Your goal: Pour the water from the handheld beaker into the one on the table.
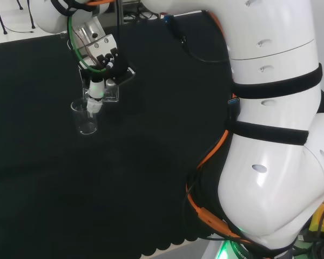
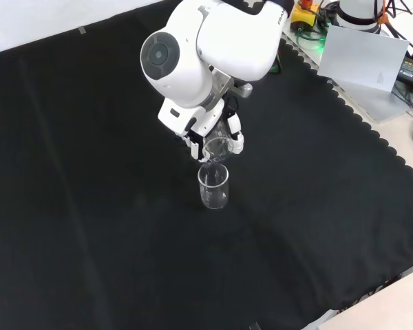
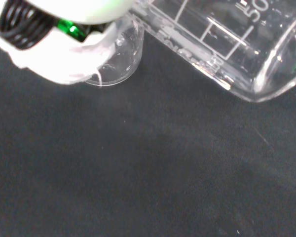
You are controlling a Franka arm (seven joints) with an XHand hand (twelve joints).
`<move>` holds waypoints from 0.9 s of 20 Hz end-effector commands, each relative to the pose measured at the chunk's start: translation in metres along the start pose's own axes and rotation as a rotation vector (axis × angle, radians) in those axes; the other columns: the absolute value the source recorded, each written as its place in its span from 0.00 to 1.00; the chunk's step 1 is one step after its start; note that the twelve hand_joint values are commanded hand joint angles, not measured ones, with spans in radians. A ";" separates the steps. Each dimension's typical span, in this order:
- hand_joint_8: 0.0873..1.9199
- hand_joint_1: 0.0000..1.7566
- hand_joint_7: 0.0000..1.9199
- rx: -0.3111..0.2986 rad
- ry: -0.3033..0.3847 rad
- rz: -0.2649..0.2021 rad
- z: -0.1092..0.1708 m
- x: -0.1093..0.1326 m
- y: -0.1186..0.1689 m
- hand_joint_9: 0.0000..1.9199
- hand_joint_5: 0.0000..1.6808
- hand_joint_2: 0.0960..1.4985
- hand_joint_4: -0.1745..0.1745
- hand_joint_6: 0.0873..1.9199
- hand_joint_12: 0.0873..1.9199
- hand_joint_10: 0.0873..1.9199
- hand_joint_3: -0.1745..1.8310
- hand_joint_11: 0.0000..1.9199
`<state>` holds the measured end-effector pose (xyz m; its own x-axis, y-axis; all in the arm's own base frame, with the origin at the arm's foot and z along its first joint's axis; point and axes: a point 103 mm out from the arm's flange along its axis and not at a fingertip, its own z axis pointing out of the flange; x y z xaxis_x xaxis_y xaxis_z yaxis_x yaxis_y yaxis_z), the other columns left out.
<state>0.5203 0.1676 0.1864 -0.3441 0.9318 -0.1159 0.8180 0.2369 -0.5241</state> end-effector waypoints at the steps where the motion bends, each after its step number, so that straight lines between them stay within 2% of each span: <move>1: 0.07 0.64 0.88 0.019 -0.027 0.008 -0.002 0.006 0.000 0.81 0.71 0.38 0.89 0.42 0.41 0.15 0.47 0.68; 7: 0.08 0.64 0.89 0.028 -0.065 -0.003 -0.005 0.013 0.000 0.81 0.71 0.38 0.81 0.43 0.42 0.16 0.48 0.68; 11: 0.08 0.65 0.89 0.065 -0.107 0.024 -0.006 0.014 0.002 0.81 0.71 0.37 0.74 0.43 0.42 0.18 0.49 0.69; 18: 0.09 0.65 0.89 0.086 -0.134 0.073 -0.011 0.013 0.002 0.81 0.71 0.37 0.72 0.43 0.42 0.19 0.49 0.70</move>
<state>0.5230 0.1831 0.1933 -0.3633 0.9041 -0.2250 0.8012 0.1799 -0.5707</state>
